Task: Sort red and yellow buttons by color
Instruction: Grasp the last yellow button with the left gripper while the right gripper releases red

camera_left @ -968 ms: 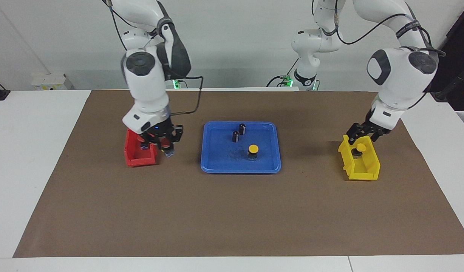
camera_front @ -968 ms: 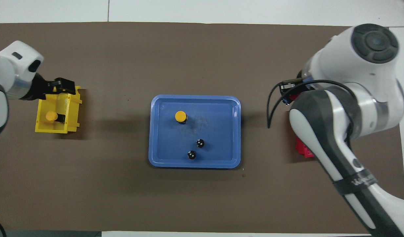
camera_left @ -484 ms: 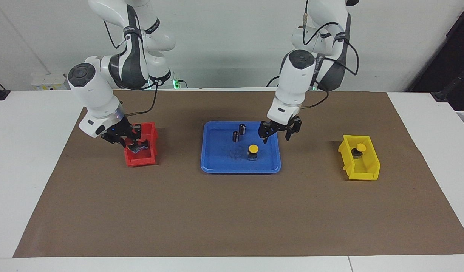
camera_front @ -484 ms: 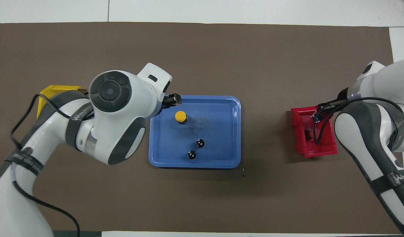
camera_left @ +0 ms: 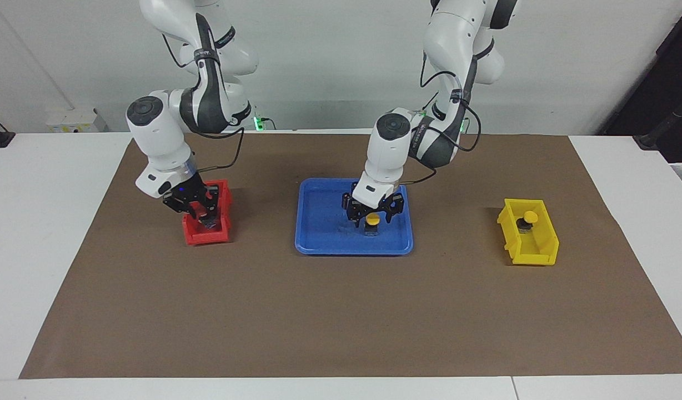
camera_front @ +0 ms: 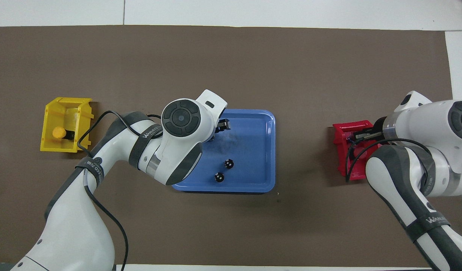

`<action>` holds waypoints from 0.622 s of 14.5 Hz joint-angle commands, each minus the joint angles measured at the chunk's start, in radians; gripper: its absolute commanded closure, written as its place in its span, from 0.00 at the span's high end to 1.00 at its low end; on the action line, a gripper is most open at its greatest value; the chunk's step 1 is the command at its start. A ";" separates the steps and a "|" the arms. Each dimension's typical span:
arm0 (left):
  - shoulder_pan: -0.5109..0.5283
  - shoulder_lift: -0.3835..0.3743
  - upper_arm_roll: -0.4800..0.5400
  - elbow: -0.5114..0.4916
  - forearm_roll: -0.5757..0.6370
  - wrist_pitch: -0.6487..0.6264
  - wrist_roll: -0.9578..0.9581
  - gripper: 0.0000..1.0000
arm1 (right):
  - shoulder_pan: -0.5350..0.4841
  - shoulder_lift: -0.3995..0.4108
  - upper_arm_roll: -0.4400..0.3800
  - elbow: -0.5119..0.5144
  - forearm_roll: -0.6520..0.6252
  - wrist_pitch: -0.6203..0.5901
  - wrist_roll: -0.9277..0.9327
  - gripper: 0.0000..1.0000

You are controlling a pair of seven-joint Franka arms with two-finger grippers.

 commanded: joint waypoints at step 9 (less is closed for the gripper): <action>0.022 -0.030 0.035 0.093 -0.014 -0.167 -0.022 0.01 | -0.010 0.021 0.003 0.141 0.022 -0.153 -0.052 0.77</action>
